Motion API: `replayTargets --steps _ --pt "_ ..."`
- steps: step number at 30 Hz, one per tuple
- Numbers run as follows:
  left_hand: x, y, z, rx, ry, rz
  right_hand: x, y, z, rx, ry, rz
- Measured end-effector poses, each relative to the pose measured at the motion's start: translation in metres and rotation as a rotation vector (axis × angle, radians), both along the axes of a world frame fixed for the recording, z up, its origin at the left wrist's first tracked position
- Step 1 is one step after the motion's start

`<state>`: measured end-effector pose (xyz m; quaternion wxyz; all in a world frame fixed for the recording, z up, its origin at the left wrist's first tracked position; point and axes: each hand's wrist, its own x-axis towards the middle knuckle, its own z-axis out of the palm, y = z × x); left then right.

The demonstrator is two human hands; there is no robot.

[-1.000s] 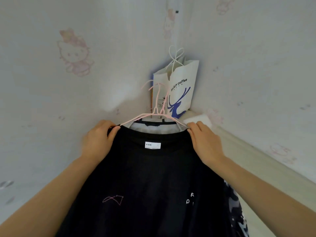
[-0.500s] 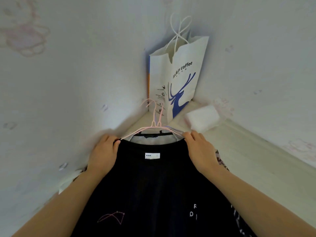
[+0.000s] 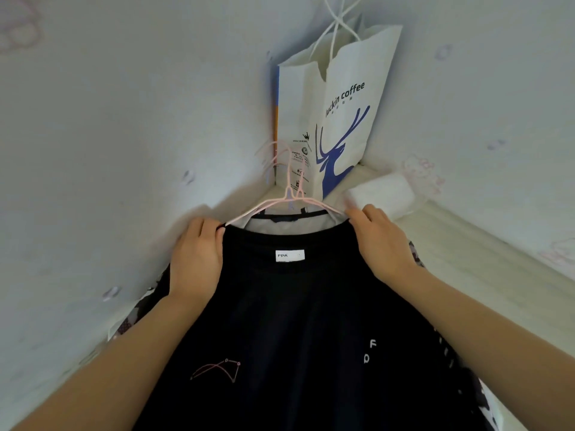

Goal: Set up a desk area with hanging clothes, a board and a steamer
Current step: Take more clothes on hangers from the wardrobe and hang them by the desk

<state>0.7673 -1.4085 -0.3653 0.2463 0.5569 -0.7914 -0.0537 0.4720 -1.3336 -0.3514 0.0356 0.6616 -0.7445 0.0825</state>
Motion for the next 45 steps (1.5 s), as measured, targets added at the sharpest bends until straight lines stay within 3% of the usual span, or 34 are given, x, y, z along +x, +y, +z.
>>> replayTargets --steps 5,15,27,33,38,45 --pt "-0.009 -0.004 0.004 -0.099 -0.004 -0.028 -0.01 -0.014 0.011 -0.043 0.036 0.022" --pt "-0.007 -0.003 -0.028 -0.042 -0.325 -0.051 -0.01 -0.014 -0.037 -0.02 0.022 0.036" --pt "0.001 0.007 -0.054 -0.001 -0.375 0.003 -0.009 -0.004 -0.047 0.142 0.054 0.032" --pt "-0.001 0.012 -0.037 0.159 -0.388 0.05 -0.008 0.019 -0.033 0.175 0.024 0.031" --pt "0.002 0.025 -0.009 0.338 -0.509 0.079 -0.006 0.054 -0.015 0.275 0.017 -0.009" --pt "0.014 0.087 0.039 0.397 -0.49 0.092 0.004 0.118 0.023 0.374 -0.018 -0.028"
